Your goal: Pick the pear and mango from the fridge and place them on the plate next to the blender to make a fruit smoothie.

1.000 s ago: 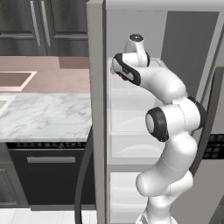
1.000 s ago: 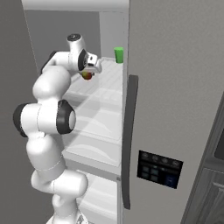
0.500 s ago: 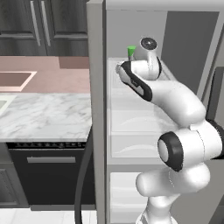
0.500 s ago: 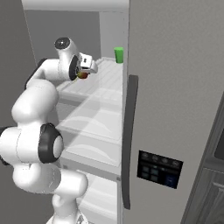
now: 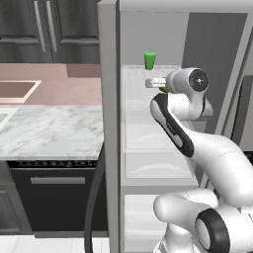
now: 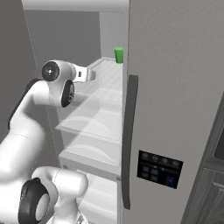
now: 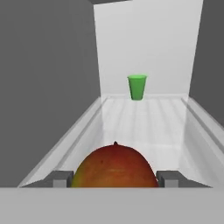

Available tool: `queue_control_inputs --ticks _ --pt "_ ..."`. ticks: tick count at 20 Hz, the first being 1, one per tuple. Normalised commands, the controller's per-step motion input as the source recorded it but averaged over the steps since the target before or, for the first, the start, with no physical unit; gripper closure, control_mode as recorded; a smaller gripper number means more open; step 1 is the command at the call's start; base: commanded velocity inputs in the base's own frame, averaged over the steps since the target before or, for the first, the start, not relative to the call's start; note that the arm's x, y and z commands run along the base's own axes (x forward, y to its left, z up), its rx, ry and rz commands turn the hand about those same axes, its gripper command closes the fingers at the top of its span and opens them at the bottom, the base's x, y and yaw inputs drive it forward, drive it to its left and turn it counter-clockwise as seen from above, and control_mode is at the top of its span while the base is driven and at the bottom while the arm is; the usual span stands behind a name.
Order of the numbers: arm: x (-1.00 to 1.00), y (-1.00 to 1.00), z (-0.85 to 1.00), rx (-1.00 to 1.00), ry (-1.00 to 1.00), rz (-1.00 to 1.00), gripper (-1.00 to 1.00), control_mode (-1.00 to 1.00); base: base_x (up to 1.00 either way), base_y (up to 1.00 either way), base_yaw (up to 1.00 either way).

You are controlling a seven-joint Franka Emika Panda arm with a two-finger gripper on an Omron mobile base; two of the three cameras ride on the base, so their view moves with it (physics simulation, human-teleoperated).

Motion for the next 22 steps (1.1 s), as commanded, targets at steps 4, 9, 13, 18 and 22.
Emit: queue_control_inputs --ticks 4,9,13,18,22 --pt "-1.0 -0.03 0.54 0.02 0.04 -0.03 1.0 -1.0 0.0 0.0 0.0" --pt "-1.0 -0.17 0.28 0.05 0.34 -0.05 1.0 -1.0 0.0 0.0 0.0" --pt "-1.0 -0.2 0.02 0.0 0.43 -0.04 1.0 -1.0 0.0 0.0 0.0" --pt "-0.97 -0.06 -0.35 0.0 0.53 0.0 1.0 -1.0 0.0 0.0 0.0" --pt "-0.87 0.0 -0.8 0.0 0.32 0.0 1.0 -1.0 0.0 0.0 0.0"
